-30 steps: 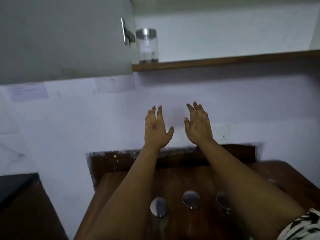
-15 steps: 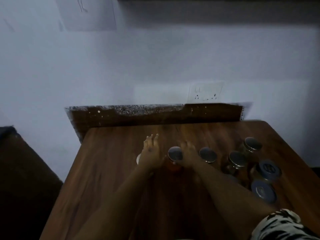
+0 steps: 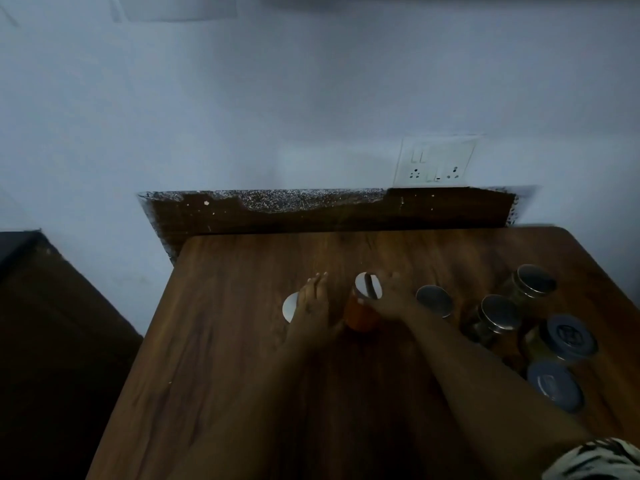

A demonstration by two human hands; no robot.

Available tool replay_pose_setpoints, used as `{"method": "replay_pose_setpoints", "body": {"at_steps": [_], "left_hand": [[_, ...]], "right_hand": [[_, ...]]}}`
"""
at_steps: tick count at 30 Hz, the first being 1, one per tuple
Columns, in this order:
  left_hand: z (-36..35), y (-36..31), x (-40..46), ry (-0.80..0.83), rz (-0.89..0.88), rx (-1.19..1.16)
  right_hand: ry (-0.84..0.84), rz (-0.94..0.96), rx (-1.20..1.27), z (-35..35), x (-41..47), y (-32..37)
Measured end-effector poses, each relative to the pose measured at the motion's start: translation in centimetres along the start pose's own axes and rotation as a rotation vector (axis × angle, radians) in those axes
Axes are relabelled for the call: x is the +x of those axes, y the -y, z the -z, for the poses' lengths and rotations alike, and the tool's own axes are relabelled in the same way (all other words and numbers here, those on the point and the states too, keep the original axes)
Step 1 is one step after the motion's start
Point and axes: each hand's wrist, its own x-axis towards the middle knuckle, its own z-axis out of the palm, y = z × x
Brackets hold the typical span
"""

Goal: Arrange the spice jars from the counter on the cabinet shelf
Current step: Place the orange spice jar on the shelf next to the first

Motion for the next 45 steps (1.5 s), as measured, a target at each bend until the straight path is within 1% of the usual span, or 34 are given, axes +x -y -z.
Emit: {"method": "replay_pose_setpoints", "body": {"at_steps": [3, 5, 7, 8, 9, 11, 12, 13, 14, 15, 16, 17, 18, 19, 20, 21, 23, 24, 26, 27, 29, 30, 31, 33, 34, 35, 37, 38, 40, 41, 42, 44, 45], "left_hand": [[0.1, -0.5, 0.6, -0.026, -0.008, -0.100], [0.2, -1.3, 1.2, -0.035, 0.067, -0.212], [0.6, -2.5, 1.7, -0.030, 0.167, -0.378], [0.8, -2.9, 2.0, -0.006, 0.219, -0.494], [1.0, -3.0, 2.3, 0.044, 0.269, -0.665], [1.9, -3.5, 2.7, 0.186, 0.372, -1.076], [2.1, -3.8, 2.8, 0.221, 0.379, -1.179], [2.2, -4.3, 2.8, 0.219, 0.354, -1.169], [2.1, -4.7, 2.9, 0.182, 0.324, -1.085], [1.9, -5.3, 3.1, 0.112, 0.299, -0.946], [1.5, -5.6, 3.2, 0.047, 0.296, -0.856], [1.3, -5.8, 3.2, 0.009, 0.293, -0.841], [1.4, -5.9, 3.4, 0.029, 0.329, -0.979], [1.5, -5.8, 3.6, 0.062, 0.387, -1.189], [2.0, -5.5, 3.6, 0.116, 0.434, -1.392], [2.4, -5.2, 3.6, 0.149, 0.485, -1.539], [3.0, -4.8, 3.9, 0.235, 0.519, -1.645], [3.1, -4.9, 3.9, 0.267, 0.496, -1.667], [3.3, -6.3, 3.9, 0.239, 0.470, -1.654], [3.3, -7.0, 4.0, 0.201, 0.452, -1.594], [3.3, -7.8, 4.2, 0.109, 0.391, -1.375], [3.4, -7.9, 4.3, 0.105, 0.347, -1.325], [3.5, -7.9, 4.3, 0.112, 0.337, -1.349], [4.2, -7.7, 4.1, 0.204, 0.420, -1.548], [4.4, -7.6, 4.2, 0.228, 0.441, -1.610], [4.6, -7.6, 4.2, 0.254, 0.456, -1.619], [4.6, -8.1, 4.3, 0.250, 0.436, -1.510], [4.5, -8.4, 4.5, 0.204, 0.388, -1.419], [4.8, -9.4, 4.9, 0.057, 0.282, -1.181], [4.9, -9.6, 5.1, 0.017, 0.252, -1.123], [5.1, -9.7, 5.2, 0.005, 0.233, -1.128], [6.3, -9.8, 5.2, 0.088, 0.277, -1.341], [6.7, -9.7, 5.3, 0.160, 0.297, -1.461]], "right_hand": [[-0.084, 0.022, 0.012, 3.2, -0.3, 1.3], [-0.133, 0.061, 0.037, 5.2, -0.5, 2.4], [-0.140, 0.125, 0.120, 6.7, -0.9, 3.5], [-0.136, 0.152, 0.155, 7.3, -1.0, 4.0], [-0.136, 0.170, 0.179, 7.6, -1.0, 4.3], [-0.163, 0.184, 0.208, 7.9, -1.1, 4.7], [-0.179, 0.186, 0.224, 7.9, -1.2, 4.9], [-0.189, 0.181, 0.251, 7.6, -1.1, 5.1], [-0.201, 0.176, 0.302, 7.2, -1.3, 5.4], [-0.223, 0.171, 0.360, 6.7, -1.3, 5.7], [-0.262, 0.175, 0.425, 6.4, -1.6, 6.1], [-0.312, 0.177, 0.464, 6.3, -1.6, 6.4], [-0.366, 0.174, 0.483, 6.5, -1.7, 6.7], [-0.408, 0.162, 0.482, 6.7, -1.6, 6.7], [-0.430, 0.143, 0.497, 7.0, -1.6, 6.8], [-0.426, 0.113, 0.525, 7.3, -1.6, 6.9], [-0.406, 0.069, 0.591, 7.8, -1.4, 7.2], [-0.400, 0.057, 0.607, 7.8, -1.3, 7.3], [-0.388, 0.034, 0.630, 7.8, -1.2, 7.6], [-0.394, 0.021, 0.650, 7.8, -1.1, 7.6], [-0.422, -0.017, 0.728, 7.9, -0.9, 7.4], [-0.447, -0.035, 0.767, 7.9, -0.9, 7.3], [-0.470, -0.049, 0.800, 7.9, -0.9, 7.2], [-0.480, -0.049, 0.885, 7.9, -0.8, 7.1], [-0.470, -0.042, 0.937, 8.0, -0.8, 7.3], [-0.456, -0.032, 0.982, 8.1, -0.9, 7.5], [-0.440, -0.020, 1.040, 8.4, -0.9, 7.8], [-0.439, -0.020, 1.066, 8.6, -0.9, 7.9], [-0.450, -0.026, 1.091, 9.2, -0.8, 8.2], [-0.464, -0.027, 1.102, 9.6, -0.9, 8.3], [-0.472, -0.026, 1.132, 9.9, -1.0, 8.4], [-0.442, -0.008, 1.212, 10.4, -1.1, 8.6], [-0.413, 0.013, 1.230, 10.7, -1.2, 8.7]]}}
